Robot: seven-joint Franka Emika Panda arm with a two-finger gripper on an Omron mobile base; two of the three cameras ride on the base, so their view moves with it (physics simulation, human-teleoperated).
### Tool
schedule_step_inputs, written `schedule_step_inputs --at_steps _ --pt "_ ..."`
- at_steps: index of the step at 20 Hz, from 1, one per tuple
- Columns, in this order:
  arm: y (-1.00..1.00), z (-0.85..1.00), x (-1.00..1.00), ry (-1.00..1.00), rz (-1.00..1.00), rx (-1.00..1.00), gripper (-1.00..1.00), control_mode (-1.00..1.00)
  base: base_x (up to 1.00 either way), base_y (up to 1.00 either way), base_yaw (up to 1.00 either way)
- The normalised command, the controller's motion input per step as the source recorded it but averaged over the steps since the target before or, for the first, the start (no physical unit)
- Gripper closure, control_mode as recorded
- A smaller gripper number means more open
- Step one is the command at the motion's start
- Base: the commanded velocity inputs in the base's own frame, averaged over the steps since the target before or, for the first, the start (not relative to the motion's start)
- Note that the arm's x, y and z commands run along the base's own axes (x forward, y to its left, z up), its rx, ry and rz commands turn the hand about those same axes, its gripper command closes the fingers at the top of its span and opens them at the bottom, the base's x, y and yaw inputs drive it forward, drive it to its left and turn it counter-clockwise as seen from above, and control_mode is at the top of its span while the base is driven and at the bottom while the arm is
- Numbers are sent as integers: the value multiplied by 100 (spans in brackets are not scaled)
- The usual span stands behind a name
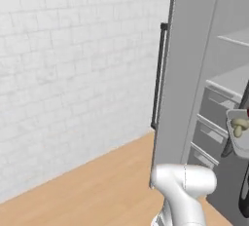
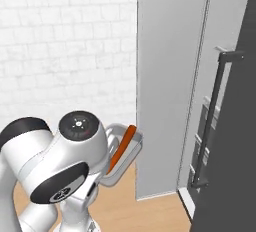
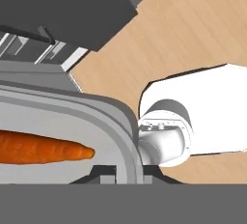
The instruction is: Take the meat container that has the chicken drumstick and place it on the second highest rack of the freezer. Then take the vegetable container that has the carrot and mushroom and place it on the highest rack of the freezer.
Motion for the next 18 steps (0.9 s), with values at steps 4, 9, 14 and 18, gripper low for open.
schedule_step_inputs --at_steps 4,9,14,18 --pt "0 0 0 0 0 0 100 100 61 9 -71" --pt "0 0 0 0 0 0 100 100 42 22 -72" --pt "0 0 0 0 0 0 100 100 70 31 -60" --pt "0 0 0 0 0 0 100 100 65 51 -13"
